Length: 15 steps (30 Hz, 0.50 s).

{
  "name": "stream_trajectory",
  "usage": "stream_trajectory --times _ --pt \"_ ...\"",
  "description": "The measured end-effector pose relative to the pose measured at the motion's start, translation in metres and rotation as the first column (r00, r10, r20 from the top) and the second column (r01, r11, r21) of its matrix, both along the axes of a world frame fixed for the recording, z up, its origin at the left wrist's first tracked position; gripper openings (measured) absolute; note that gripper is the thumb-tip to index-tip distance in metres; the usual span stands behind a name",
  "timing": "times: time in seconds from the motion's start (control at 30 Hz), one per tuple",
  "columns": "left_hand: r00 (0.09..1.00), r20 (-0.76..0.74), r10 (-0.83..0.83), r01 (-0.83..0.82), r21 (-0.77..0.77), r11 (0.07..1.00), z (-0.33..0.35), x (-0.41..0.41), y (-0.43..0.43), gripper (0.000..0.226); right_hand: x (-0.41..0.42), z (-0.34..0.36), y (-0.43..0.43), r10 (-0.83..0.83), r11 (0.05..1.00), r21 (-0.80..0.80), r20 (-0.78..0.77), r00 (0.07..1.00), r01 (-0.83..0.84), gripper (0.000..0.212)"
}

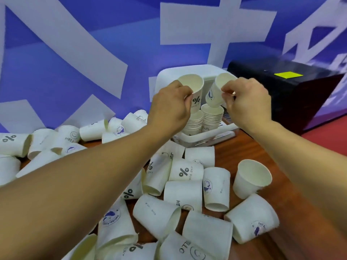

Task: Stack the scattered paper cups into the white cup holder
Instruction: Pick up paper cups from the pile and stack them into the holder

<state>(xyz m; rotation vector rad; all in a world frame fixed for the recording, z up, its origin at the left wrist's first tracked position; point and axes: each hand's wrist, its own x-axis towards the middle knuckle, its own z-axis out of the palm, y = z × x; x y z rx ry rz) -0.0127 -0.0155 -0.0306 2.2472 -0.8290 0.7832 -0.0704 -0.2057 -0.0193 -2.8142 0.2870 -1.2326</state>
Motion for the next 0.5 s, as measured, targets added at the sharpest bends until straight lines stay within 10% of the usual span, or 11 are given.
stream_trajectory --times 0.5 --pt "0.984 -0.177 0.005 0.058 0.347 0.936 -0.051 0.035 -0.012 0.034 0.036 -0.045 -0.005 0.064 0.992 -0.082 -0.34 0.938 -0.097 0.022"
